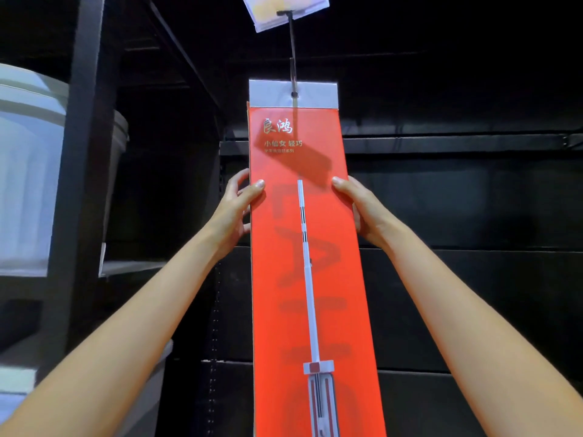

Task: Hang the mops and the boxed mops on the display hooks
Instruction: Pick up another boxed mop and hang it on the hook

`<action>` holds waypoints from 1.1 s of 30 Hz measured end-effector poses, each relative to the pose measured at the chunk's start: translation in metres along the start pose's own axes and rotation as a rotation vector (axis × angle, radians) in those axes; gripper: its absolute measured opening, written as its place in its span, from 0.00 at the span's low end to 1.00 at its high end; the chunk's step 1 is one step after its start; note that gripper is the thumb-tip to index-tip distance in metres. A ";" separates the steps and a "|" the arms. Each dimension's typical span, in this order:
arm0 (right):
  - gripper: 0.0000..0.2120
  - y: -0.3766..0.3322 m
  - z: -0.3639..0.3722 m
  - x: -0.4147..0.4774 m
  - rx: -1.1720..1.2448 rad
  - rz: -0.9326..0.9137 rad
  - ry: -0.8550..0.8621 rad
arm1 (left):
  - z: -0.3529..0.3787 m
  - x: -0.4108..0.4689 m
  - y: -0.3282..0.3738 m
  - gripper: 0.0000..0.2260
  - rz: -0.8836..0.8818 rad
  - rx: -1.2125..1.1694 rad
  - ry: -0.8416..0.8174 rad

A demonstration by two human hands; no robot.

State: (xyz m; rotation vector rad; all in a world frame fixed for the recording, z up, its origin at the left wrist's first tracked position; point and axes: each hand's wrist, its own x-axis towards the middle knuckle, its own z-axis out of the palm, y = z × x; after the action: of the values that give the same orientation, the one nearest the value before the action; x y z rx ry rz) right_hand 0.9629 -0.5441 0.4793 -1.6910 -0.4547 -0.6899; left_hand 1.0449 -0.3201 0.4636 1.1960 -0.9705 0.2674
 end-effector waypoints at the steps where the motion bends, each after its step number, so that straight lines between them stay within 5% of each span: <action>1: 0.28 0.002 0.001 -0.001 0.012 -0.012 0.034 | 0.002 0.000 -0.001 0.37 0.003 -0.017 0.023; 5: 0.25 -0.002 0.007 0.000 -0.003 -0.032 0.160 | 0.007 0.005 -0.002 0.23 -0.036 0.005 0.066; 17: 0.21 0.004 0.011 -0.003 -0.133 -0.052 0.248 | 0.008 0.014 -0.021 0.21 -0.059 -0.052 0.035; 33: 0.19 0.013 0.023 -0.012 -0.126 -0.031 0.346 | 0.016 0.008 -0.013 0.19 -0.080 0.093 0.201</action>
State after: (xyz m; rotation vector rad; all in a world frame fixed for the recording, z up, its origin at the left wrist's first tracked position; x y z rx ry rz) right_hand 0.9670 -0.5235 0.4589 -1.6406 -0.1961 -1.0307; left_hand 1.0504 -0.3414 0.4612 1.2634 -0.7403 0.3651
